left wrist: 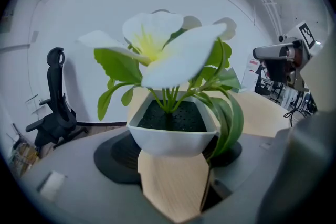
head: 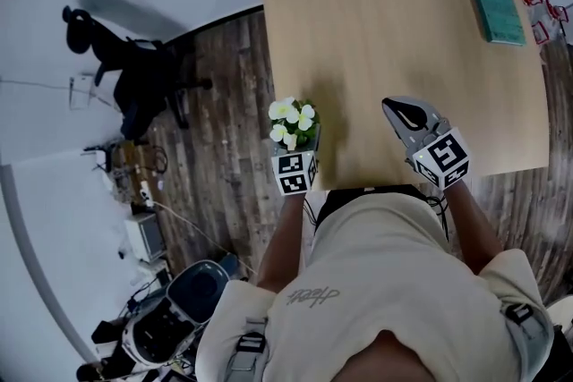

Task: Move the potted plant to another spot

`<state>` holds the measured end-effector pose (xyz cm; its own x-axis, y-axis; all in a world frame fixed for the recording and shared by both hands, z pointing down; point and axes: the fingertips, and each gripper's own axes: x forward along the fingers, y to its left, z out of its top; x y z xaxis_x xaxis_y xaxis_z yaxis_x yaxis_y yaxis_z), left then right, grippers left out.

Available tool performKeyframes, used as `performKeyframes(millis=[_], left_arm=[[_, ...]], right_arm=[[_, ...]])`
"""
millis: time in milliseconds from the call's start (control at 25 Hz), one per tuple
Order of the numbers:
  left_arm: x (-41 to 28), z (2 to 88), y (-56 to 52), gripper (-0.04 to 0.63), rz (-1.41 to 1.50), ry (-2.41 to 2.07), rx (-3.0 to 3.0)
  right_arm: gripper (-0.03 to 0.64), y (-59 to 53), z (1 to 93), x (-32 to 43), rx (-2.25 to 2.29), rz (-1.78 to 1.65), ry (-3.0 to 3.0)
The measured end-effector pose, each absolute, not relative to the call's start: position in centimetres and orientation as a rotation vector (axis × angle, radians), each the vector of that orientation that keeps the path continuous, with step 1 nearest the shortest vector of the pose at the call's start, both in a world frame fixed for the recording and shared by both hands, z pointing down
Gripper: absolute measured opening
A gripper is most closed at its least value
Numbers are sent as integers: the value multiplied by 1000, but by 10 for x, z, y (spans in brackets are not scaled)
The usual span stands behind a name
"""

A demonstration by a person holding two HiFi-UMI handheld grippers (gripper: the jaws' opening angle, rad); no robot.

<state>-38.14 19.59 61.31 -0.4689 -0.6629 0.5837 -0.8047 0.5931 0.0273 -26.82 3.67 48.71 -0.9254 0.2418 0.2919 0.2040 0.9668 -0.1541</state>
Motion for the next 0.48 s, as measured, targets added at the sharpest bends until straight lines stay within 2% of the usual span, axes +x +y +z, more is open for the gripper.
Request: performKeyframes(millis=[480], left_arm=[[-373,527,193,354,353,-2391,1123]], right_arm=[[2,14,502,-230,-321,200,-2786]])
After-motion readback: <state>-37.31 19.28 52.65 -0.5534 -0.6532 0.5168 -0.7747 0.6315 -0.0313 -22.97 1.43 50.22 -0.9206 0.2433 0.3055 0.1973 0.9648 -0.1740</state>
